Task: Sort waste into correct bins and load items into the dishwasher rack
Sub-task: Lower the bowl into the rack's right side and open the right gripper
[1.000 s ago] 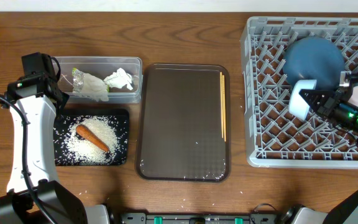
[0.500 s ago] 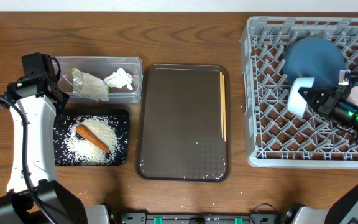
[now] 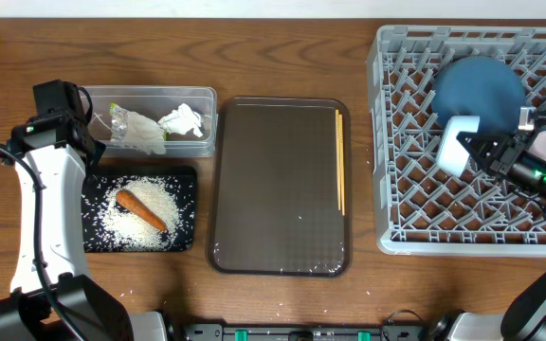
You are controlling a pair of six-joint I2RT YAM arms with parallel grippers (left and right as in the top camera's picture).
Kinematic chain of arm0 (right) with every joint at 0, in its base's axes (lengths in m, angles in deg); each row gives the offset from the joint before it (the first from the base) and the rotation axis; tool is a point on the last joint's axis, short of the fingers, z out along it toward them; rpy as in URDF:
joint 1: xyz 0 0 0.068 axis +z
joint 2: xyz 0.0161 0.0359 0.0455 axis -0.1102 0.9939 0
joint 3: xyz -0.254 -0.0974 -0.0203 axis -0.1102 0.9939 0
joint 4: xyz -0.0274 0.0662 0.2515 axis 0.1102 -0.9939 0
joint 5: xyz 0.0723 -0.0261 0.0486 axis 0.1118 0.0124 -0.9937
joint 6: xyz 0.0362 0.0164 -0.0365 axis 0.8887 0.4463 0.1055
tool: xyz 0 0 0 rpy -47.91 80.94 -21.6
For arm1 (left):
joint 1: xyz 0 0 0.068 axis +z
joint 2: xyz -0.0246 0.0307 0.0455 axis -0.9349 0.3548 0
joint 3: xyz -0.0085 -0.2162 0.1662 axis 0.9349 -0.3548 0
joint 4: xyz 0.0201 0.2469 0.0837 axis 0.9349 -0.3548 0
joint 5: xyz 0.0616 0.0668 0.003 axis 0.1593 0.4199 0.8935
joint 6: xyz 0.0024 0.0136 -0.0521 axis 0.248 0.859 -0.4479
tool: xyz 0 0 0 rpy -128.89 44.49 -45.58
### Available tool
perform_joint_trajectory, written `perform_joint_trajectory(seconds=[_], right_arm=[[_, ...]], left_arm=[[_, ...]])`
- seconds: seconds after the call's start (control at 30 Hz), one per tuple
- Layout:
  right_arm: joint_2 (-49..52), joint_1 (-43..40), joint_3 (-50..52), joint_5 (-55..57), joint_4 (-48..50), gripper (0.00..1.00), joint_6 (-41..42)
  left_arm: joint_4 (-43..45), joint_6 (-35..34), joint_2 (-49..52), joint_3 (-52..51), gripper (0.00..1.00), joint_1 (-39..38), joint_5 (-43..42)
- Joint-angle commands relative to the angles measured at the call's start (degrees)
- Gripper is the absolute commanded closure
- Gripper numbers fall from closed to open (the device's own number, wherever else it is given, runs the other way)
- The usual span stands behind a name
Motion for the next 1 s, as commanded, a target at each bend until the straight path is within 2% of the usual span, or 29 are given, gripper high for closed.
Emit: perform_joint_trajectory(seconds=[0.0,0.13,0.5,0.97], right_arm=[[0.4,-0.2,0.4,-6.9,1.6,0.99,3.5],[0.5,-0.2,0.4,-6.9,2.8,0.99,5.7],[0.5,-0.2,0.4,4.3,-2.4,0.99,5.0],[-0.6,-4.7,0.4,6.8,-3.4,0.99,5.0]], left_arm=[[-0.2,-0.3,-0.2,-0.1,0.01,0.2,0.3],[-0.2,-0.3,-0.2,-0.1,0.01,0.2,0.3],[-0.2,-0.3,-0.2,-0.1,0.01,0.2,0.3],[-0.2,-0.3,-0.2,-0.1,0.01,0.2,0.3]])
